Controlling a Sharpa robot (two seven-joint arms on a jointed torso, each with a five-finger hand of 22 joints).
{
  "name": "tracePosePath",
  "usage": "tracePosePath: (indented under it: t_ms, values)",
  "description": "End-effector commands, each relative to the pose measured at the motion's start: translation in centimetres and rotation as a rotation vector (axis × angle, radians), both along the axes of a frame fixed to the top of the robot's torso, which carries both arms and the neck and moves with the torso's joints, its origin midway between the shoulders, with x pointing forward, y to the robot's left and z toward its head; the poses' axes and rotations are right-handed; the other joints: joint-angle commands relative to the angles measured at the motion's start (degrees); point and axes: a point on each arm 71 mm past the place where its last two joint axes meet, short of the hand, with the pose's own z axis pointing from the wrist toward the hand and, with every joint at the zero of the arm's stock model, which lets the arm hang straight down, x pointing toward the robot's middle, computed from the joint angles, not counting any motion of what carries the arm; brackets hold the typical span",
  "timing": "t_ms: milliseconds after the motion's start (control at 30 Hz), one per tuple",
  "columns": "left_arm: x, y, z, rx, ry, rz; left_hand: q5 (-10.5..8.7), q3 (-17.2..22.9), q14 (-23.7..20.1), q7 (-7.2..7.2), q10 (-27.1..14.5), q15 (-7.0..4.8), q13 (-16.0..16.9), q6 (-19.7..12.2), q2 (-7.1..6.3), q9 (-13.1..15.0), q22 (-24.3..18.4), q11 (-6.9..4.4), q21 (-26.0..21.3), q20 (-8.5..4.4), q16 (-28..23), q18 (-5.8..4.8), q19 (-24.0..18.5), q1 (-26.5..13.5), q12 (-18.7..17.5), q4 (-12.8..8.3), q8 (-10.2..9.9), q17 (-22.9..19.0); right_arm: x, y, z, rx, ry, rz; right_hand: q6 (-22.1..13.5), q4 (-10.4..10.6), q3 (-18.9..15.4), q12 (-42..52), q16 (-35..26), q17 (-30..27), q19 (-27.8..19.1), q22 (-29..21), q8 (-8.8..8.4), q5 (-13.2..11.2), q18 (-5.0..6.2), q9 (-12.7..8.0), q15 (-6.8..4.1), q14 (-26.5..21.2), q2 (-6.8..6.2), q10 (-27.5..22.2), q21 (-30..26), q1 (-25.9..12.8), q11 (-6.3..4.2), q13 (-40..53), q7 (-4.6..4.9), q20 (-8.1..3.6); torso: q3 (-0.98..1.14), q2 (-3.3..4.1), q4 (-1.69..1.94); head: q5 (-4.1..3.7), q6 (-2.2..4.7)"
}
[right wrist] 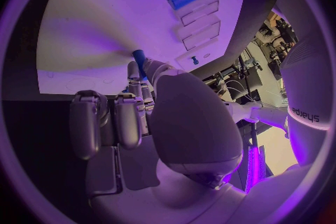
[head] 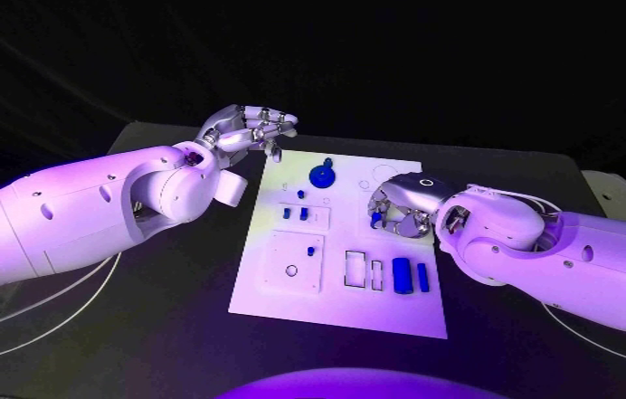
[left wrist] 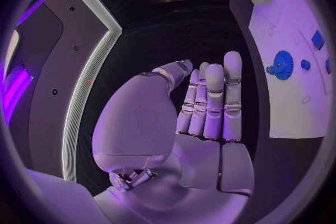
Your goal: Assemble the parts on the task board
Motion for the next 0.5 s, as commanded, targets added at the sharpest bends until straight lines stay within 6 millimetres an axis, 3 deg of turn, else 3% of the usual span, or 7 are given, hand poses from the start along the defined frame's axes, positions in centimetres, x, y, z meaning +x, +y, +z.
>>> tracePosePath:
  t_ms: [33,300,500]
  values:
    - [-0.1,-0.2,0.1,-0.008,0.0,-0.016,-0.09,-0.08,-0.52,-0.03,-0.33,0.03,0.05,-0.54,0.53,0.05,-0.05,-0.13,-0.3,0.31,-0.3,0.38,-0.02,-0.07,0.38,0.07,0.29,-0.09,0.0,0.0,0.2,0.018,-0.032,-0.005,0.34,-0.12,1.04,-0.55,0.19,1.92,3.58,11.47,0.32,-0.4,-1.19,0.37,-0.39,3.24,-0.19,0.69,0.39,-0.5,-0.1,-0.12,-0.02,-0.29,-0.02,0.0,-0.05,-0.03,-0.24]
    - [-0.1,-0.1,0.0,-0.006,0.003,-0.015,-0.09,-0.08,-0.52,-0.03,-0.33,0.03,0.05,-0.54,0.53,0.05,-0.05,-0.13,-0.3,0.31,-0.3,0.38,-0.02,-0.07,0.38,0.07,0.29,-0.09,-0.3,0.1,0.5,0.027,-0.067,-0.009,0.88,-1.18,3.69,-1.25,0.39,2.15,3.64,11.67,1.11,0.34,-1.25,1.1,-0.57,3.3,-0.58,1.8,0.71,-1.42,-0.3,-0.12,-0.24,-0.42,0.01,-0.01,0.0,-0.05,-0.16]
    - [0.0,-0.1,0.0,-0.005,0.005,-0.015,-0.09,-0.08,-0.52,-0.03,-0.33,0.03,0.05,-0.54,0.53,0.05,-0.05,-0.13,-0.3,0.31,-0.3,0.38,-0.02,-0.07,0.38,0.07,0.29,-0.09,-1.6,0.5,1.8,0.084,-0.09,0.009,1.03,-1.72,4.86,-1.7,0.58,2.38,3.74,11.86,1.64,0.42,-1.32,1.65,-0.6,3.36,-1.08,2.38,1.08,-2.57,-0.35,-0.11,-0.3,-0.48,0.0,-0.12,0.0,0.12,-0.18]
